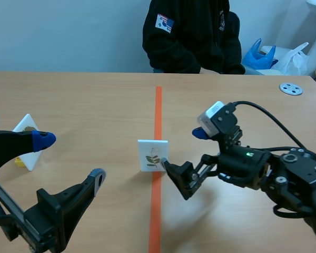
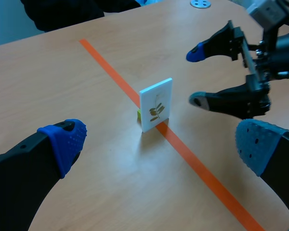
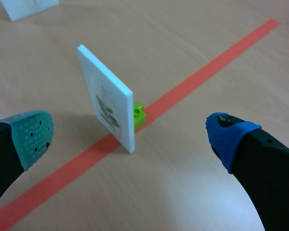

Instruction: Sort the leaf by its shape. The table is split by an orange tape line. A compound leaf with several leaflets goes to the left side, a simple leaf with one blade goes to the right side. Return to the home posture when a red brick is placed on the table.

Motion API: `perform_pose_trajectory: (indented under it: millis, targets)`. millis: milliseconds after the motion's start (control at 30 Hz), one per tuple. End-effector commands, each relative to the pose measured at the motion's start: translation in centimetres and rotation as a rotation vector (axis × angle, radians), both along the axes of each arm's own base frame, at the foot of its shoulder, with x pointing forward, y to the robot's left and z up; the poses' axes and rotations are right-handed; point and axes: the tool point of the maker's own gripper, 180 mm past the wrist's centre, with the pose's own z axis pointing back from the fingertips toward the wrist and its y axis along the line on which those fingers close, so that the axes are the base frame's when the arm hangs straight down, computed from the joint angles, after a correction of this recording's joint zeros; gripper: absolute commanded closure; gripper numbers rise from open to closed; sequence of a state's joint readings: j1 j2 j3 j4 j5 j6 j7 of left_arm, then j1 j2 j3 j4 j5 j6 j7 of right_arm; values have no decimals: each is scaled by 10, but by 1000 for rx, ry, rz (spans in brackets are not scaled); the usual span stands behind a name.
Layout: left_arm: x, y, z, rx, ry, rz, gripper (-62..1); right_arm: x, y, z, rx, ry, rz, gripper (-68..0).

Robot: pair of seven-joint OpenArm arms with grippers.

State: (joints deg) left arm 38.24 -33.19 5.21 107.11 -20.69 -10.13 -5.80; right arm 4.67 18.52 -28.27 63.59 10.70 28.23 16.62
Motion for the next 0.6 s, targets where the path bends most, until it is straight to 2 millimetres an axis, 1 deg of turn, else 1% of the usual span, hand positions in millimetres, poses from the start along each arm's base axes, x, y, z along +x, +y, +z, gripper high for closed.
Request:
perform_pose_trajectory:
  millis: [0, 200, 300, 400, 500, 567]
  targets:
    - [2, 0, 7, -14, -23, 0, -623, 11, 9, 13, 19, -48, 2, -679]
    - [2, 0, 7, -14, -23, 0, -623, 13, 44, -4, 0, -27, 23, -679]
    - [2, 0, 7, -14, -23, 0, -623, 10, 54, -13, -19, -16, 36, -679]
    - [2, 0, 7, -14, -23, 0, -623, 6, 59, -18, -21, -8, 45, -679]
    - [2, 0, 7, -14, -23, 0, -623, 6, 57, -20, -30, -13, 37, -672]
    - [2, 0, 7, -14, -23, 0, -623, 8, 55, -20, -35, -18, 26, -595]
